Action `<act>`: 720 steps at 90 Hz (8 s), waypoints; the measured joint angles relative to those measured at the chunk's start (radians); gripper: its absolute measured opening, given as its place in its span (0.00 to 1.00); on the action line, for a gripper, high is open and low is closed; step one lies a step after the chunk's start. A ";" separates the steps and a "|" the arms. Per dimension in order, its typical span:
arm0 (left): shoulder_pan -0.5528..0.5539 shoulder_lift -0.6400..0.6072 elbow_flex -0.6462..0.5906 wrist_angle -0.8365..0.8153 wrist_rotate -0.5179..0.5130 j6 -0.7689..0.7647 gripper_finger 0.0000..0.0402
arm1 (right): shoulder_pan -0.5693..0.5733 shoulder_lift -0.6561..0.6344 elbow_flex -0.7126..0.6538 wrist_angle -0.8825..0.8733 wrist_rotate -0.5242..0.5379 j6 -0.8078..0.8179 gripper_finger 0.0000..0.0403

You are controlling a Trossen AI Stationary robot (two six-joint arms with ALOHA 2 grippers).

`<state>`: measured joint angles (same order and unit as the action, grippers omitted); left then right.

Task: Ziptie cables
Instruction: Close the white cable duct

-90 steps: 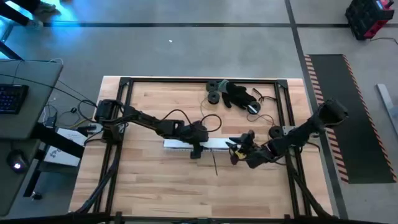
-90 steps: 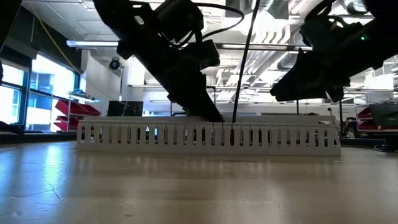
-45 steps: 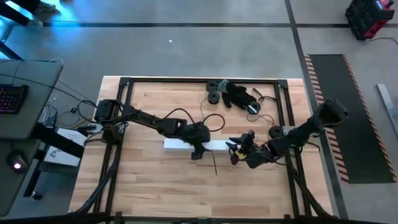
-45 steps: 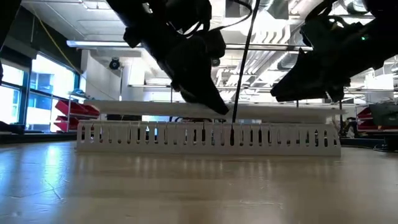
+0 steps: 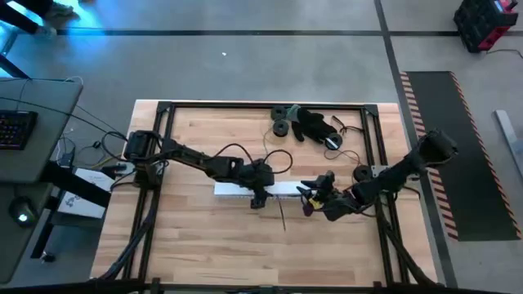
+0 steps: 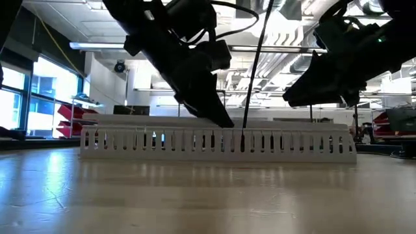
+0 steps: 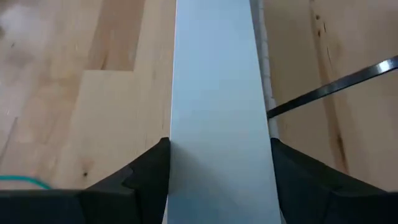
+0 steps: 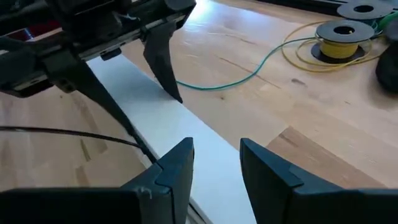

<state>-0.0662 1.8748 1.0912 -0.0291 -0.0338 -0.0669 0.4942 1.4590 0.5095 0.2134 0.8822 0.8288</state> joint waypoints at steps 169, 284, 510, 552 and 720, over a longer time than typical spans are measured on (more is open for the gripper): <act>-0.020 0.002 0.001 0.004 -0.006 0.060 0.53 | -0.016 0.034 0.000 -0.131 -0.071 -0.133 0.29; -0.022 0.002 0.001 -0.025 -0.004 0.019 0.53 | -0.017 0.104 0.002 -0.145 -0.133 -0.130 0.29; -0.028 0.002 0.001 -0.035 -0.007 0.018 0.53 | -0.332 0.217 0.406 -0.622 -0.792 -0.730 0.67; -0.029 0.002 0.001 -0.035 -0.005 0.018 0.53 | -0.328 0.217 0.406 -0.611 -0.808 -0.702 0.55; -0.026 0.002 0.001 -0.047 -0.010 0.016 0.53 | -0.322 0.184 0.406 -0.651 -0.770 -0.669 0.85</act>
<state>-0.0925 1.8767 1.0924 -0.0765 -0.0441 -0.0505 0.1721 1.6434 0.9150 -0.4377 0.1123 0.1595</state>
